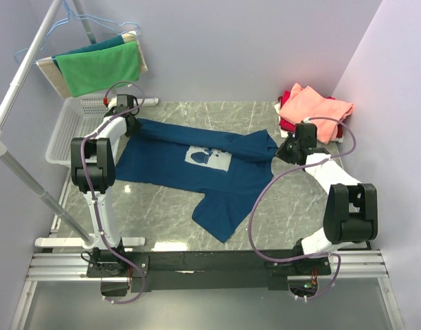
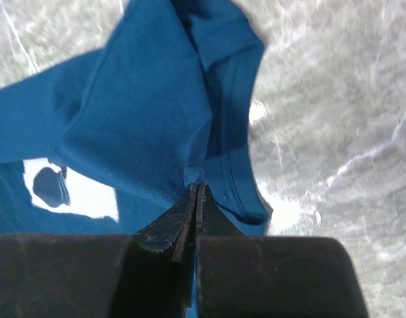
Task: Fold and stack the t-shirts
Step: Fold the tshirt
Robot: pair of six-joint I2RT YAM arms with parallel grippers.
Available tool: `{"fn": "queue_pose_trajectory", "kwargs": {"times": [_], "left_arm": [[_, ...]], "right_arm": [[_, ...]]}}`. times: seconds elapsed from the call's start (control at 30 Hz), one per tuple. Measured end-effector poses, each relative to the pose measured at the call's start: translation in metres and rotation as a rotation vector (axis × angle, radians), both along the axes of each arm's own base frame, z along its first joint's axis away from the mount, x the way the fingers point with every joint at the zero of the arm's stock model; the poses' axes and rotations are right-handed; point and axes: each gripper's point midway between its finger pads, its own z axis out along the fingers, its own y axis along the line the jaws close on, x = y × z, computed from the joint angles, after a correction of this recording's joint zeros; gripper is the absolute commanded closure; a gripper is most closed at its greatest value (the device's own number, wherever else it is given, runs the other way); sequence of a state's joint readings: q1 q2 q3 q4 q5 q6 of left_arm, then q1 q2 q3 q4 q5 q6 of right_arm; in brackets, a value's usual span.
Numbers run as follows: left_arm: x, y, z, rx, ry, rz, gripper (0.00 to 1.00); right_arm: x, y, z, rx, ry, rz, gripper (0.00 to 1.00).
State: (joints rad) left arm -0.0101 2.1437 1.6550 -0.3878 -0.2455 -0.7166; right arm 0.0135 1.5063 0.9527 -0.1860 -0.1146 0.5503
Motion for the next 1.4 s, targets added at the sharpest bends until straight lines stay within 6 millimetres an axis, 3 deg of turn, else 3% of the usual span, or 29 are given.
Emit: {"fn": "queue_pose_trajectory", "kwargs": {"times": [0.03, 0.07, 0.1, 0.17, 0.2, 0.23, 0.37, 0.57, 0.77, 0.93, 1.17, 1.4], "left_arm": [[0.000, 0.000, 0.000, 0.000, 0.001, 0.000, 0.62], [-0.001, 0.000, 0.000, 0.001, 0.003, -0.003, 0.36], [0.000, -0.002, 0.001, -0.001, 0.002, -0.007, 0.26], [0.005, -0.012, 0.007, -0.010, -0.016, -0.024, 0.11], [0.006, -0.017, 0.009, -0.008, -0.021, -0.034, 0.08], [0.007, -0.020, 0.010, -0.007, -0.025, -0.038, 0.04], [0.007, -0.022, 0.011, 0.003, -0.027, -0.036, 0.02], [0.003, -0.027, 0.009, 0.011, -0.022, -0.066, 0.02], [-0.002, -0.045, 0.004, 0.019, 0.001, -0.142, 0.01], [-0.007, -0.053, -0.004, 0.022, 0.030, -0.177, 0.01], [-0.018, -0.060, -0.016, 0.029, 0.076, -0.214, 0.01], [-0.026, -0.068, -0.025, 0.030, 0.101, -0.271, 0.01]], "right_arm": [[-0.002, 0.000, -0.003, 0.003, 0.009, 0.000, 1.00], [-0.005, 0.001, -0.005, 0.005, 0.020, 0.001, 1.00], [-0.007, 0.001, -0.007, 0.007, 0.031, 0.002, 0.82], [-0.008, 0.002, -0.010, 0.015, 0.045, -0.001, 0.66], [-0.010, 0.002, -0.012, 0.015, 0.055, -0.002, 0.54], [-0.012, 0.001, -0.014, 0.013, 0.066, -0.005, 0.49], [-0.016, 0.000, -0.019, -0.005, 0.092, -0.019, 0.50], [-0.020, 0.012, -0.017, -0.064, 0.098, 0.015, 0.60], [-0.017, 0.061, -0.009, -0.100, 0.080, 0.144, 0.62], [-0.014, 0.103, -0.028, -0.104, 0.134, 0.248, 0.63], [-0.046, 0.134, -0.065, -0.127, 0.278, 0.365, 0.64], [-0.077, 0.158, -0.074, -0.158, 0.341, 0.475, 0.65]]}}
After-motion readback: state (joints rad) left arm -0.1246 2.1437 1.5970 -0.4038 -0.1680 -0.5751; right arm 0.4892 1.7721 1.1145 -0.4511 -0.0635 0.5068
